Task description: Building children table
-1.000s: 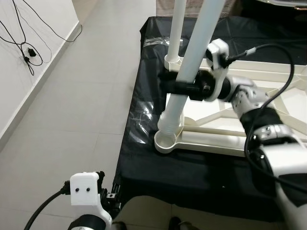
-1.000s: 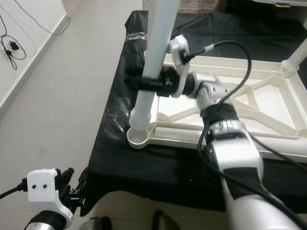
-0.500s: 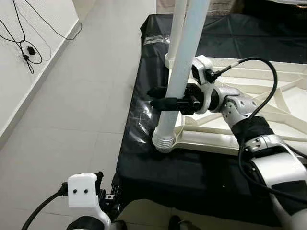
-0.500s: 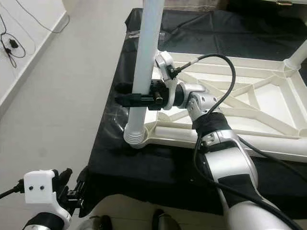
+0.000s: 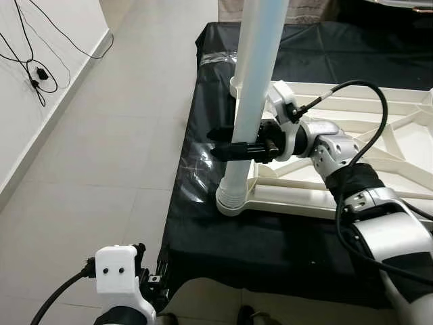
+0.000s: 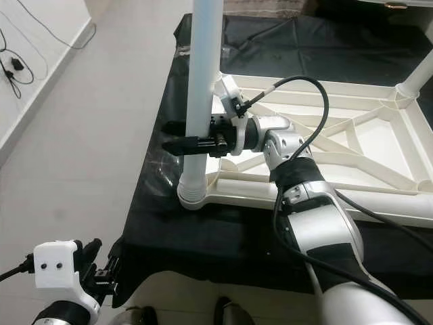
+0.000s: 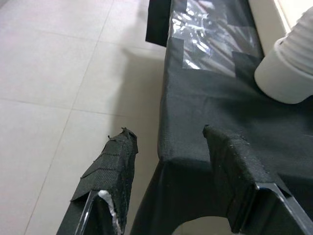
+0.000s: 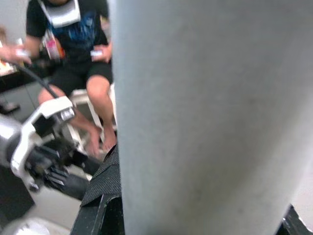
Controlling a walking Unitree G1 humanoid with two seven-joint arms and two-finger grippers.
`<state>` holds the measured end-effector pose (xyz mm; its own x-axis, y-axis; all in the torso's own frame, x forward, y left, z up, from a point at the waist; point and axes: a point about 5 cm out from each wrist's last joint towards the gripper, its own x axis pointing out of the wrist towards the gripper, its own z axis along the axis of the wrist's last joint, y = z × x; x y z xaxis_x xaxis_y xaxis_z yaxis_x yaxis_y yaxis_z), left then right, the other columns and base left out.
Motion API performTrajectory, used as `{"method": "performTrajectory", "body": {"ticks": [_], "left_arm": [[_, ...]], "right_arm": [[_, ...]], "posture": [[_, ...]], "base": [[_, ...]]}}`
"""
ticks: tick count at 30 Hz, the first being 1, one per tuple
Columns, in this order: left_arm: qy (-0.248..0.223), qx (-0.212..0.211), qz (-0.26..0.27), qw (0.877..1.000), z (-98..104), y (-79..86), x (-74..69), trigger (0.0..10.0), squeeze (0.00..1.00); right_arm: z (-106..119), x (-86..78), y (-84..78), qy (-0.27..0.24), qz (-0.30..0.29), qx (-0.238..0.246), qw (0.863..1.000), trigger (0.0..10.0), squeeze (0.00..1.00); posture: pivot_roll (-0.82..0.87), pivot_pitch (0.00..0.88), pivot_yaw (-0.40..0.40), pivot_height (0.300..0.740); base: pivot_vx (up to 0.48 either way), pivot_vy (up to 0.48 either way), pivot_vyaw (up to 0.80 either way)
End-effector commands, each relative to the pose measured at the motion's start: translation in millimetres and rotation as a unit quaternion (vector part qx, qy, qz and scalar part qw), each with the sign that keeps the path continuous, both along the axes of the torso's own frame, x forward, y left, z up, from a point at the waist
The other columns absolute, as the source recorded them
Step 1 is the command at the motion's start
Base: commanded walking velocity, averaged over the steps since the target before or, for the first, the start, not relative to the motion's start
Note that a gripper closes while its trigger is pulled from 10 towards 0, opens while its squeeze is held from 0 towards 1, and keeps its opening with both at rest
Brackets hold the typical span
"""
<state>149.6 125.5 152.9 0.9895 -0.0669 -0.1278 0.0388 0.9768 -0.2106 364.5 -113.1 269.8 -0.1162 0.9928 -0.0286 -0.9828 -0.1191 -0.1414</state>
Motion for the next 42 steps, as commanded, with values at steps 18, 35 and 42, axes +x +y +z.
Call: {"method": "performTrajectory", "body": {"ticks": [18,35,42], "left_arm": [[0.007,0.014,0.005,1.0,-1,1.6,-1.7,10.0,0.0],[0.002,0.019,0.012,1.0,-1,3.4,0.4,10.0,0.0],[0.001,0.02,0.012,1.0,-2,4.7,2.5,10.0,0.0]], "right_arm": [[-24,6.9,27.0,-0.138,-0.125,-0.062,0.981,10.0,0.0],[-20,55.2,9.2,-0.024,-0.612,0.03,0.79,10.0,0.0],[-30,54.4,13.6,0.04,-0.735,0.082,0.672,10.0,0.0]], "posture": [[0.1,0.285,-0.035,0.74],[0.1,0.272,-0.037,0.74],[0.09,0.275,-0.033,0.74]], "base": [[0.0,0.0,0.0],[0.0,0.0,0.0],[0.0,0.0,0.0]]}}
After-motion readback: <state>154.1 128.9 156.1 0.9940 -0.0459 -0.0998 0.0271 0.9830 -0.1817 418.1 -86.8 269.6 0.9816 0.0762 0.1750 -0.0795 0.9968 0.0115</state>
